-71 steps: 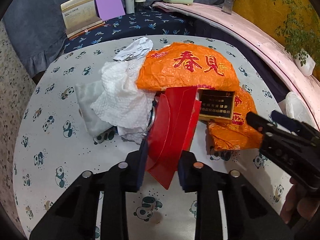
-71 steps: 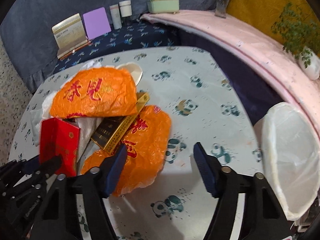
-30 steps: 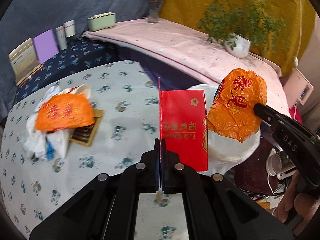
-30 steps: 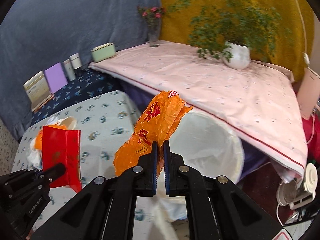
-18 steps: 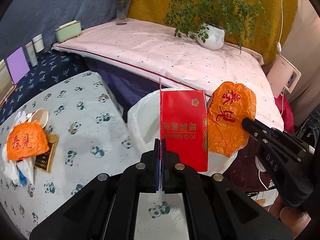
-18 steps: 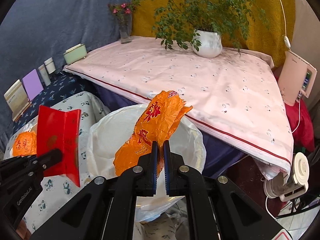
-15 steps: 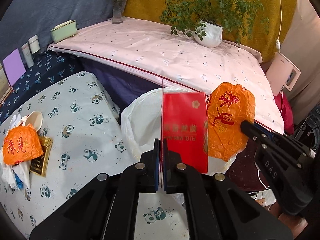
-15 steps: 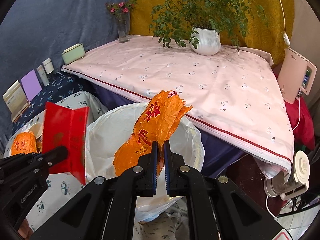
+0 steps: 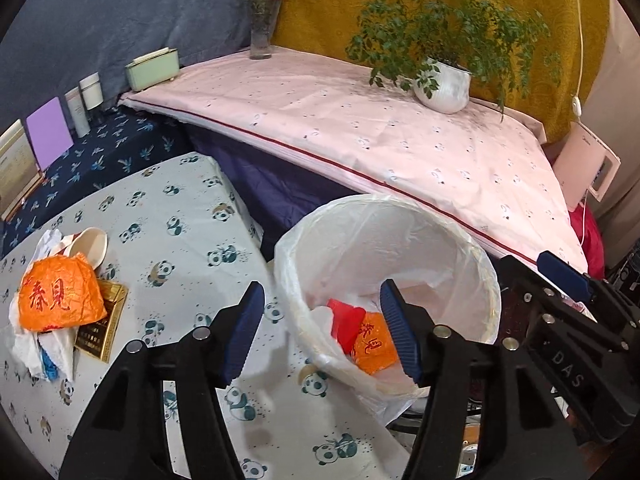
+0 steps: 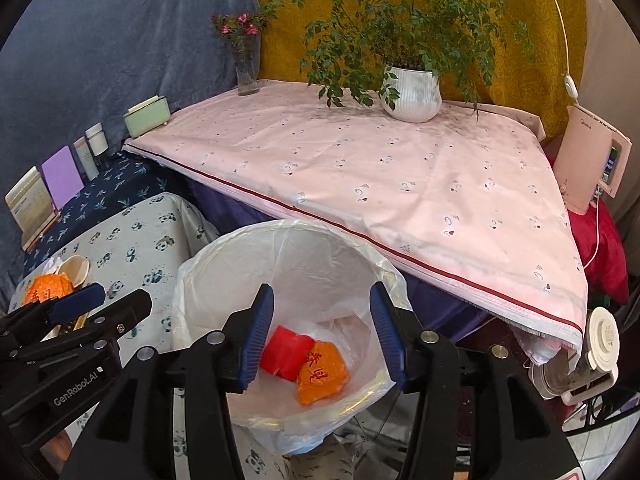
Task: Collect trash
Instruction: 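Carry the red box and orange bag to the bin and release both, then move both tools back over the pile of trash on the table, then grasp the second orange bag with the right tool while the left tool grasps white tissue, then carry the orange bag and tissue to the bin and release them, then move both tools back over the remaining trash on the table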
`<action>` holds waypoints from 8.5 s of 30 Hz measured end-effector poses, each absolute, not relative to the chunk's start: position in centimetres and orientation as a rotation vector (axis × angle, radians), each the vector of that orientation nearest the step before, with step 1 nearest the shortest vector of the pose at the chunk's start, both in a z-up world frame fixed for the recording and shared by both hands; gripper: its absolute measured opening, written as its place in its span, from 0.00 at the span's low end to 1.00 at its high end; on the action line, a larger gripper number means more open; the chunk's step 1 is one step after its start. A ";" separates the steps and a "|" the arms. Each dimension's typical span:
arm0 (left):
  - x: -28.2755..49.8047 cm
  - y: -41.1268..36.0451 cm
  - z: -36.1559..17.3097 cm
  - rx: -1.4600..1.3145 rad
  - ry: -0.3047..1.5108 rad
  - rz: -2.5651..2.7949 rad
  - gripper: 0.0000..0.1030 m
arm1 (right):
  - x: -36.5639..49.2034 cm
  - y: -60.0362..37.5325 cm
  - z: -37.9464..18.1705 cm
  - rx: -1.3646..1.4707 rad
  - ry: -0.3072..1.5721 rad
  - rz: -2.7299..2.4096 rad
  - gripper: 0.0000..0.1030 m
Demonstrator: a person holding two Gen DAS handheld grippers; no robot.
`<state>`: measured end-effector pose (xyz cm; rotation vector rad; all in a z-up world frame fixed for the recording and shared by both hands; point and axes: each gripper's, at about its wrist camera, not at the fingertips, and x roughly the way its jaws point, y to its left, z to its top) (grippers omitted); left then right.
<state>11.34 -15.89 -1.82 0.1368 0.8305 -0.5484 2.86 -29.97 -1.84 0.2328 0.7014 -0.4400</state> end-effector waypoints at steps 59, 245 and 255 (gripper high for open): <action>18.6 21.7 -5.2 -0.189 0.896 0.053 0.87 | 21.4 2.8 -5.7 0.100 0.866 0.161 0.82; 15.9 18.9 -3.6 -0.123 0.875 0.041 0.74 | 12.3 -0.7 -2.5 0.022 0.770 0.018 0.60; 18.3 22.7 -5.8 -0.149 0.913 0.059 0.73 | 17.1 4.4 -5.0 0.021 0.825 0.104 0.60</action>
